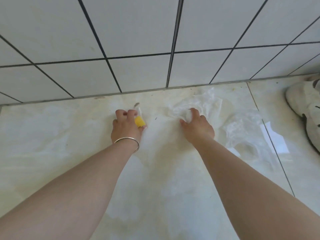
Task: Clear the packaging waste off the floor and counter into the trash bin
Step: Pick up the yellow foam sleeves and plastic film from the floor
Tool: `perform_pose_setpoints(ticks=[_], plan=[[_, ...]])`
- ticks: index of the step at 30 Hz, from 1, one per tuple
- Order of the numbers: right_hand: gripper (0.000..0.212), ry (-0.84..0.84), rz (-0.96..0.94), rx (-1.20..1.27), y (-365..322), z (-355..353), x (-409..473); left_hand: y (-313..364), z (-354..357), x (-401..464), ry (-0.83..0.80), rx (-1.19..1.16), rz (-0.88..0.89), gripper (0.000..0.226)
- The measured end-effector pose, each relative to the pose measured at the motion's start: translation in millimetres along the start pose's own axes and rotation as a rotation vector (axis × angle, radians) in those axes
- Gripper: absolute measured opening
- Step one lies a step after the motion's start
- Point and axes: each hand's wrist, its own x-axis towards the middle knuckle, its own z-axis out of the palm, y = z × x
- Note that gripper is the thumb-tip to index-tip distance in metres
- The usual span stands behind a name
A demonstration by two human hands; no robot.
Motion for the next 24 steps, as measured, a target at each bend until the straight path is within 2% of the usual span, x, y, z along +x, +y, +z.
perform_pose_setpoints(ticks=[4, 9, 14, 18, 20, 22, 24], plan=[[0.044, 0.055, -0.073, -0.050, 5, 15, -16, 1, 5, -6, -0.018, 0.131, 0.046, 0.036], [0.050, 0.011, -0.130, -0.152, 9, 29, -35, 9, 7, -17, -0.098, 0.204, 0.077, 0.034], [0.022, 0.100, -0.186, 0.070, 18, 27, -60, 26, 5, -41, -0.138, 0.108, 0.083, 0.037], [0.005, 0.149, -0.237, 0.219, 25, 12, -83, 48, 2, -53, -0.136, 0.036, 0.093, 0.015], [0.011, 0.148, -0.235, 0.276, 32, 3, -92, 65, -1, -61, -0.113, -0.055, 0.103, 0.008], [0.022, 0.140, -0.215, 0.372, 42, -8, -100, 84, -1, -70, -0.092, -0.190, 0.114, 0.012], [0.050, 0.155, -0.216, 0.411, 56, -22, -106, 105, 1, -79, -0.107, -0.366, 0.116, 0.026]])
